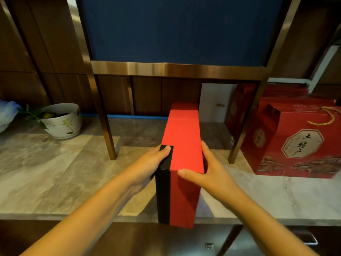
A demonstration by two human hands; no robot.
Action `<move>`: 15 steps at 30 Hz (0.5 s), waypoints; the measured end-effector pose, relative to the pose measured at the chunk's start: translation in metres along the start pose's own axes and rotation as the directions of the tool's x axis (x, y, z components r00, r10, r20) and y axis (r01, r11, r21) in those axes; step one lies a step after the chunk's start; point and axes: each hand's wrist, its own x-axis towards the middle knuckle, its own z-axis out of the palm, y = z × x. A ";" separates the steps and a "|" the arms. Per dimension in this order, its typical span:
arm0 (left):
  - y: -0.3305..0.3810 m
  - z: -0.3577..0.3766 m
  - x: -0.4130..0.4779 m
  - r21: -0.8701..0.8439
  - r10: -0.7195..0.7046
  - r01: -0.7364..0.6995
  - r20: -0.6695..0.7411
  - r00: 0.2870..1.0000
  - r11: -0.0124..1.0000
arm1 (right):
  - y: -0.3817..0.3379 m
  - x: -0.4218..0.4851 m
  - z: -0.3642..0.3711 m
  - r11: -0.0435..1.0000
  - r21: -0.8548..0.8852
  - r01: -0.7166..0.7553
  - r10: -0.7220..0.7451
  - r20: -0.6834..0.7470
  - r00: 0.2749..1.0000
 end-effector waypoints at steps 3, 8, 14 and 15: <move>-0.004 0.017 0.001 0.058 0.021 -0.023 0.027 0.999 0.998 | 0.008 0.002 -0.041 0.996 0.069 -0.048 0.042 0.085 0.995; -0.011 0.039 0.011 0.111 0.061 -0.064 0.027 0.998 0.992 | 0.031 0.006 -0.095 0.995 0.051 -0.086 0.085 0.017 0.996; -0.018 0.063 0.020 0.119 0.065 -0.063 -0.020 0.998 0.991 | 0.041 0.002 -0.119 0.994 -0.060 -0.093 0.092 -0.024 0.995; -0.018 0.066 0.020 0.102 0.069 -0.066 -0.025 0.997 0.993 | 0.043 0.000 -0.116 0.992 -0.089 -0.085 0.079 -0.065 0.995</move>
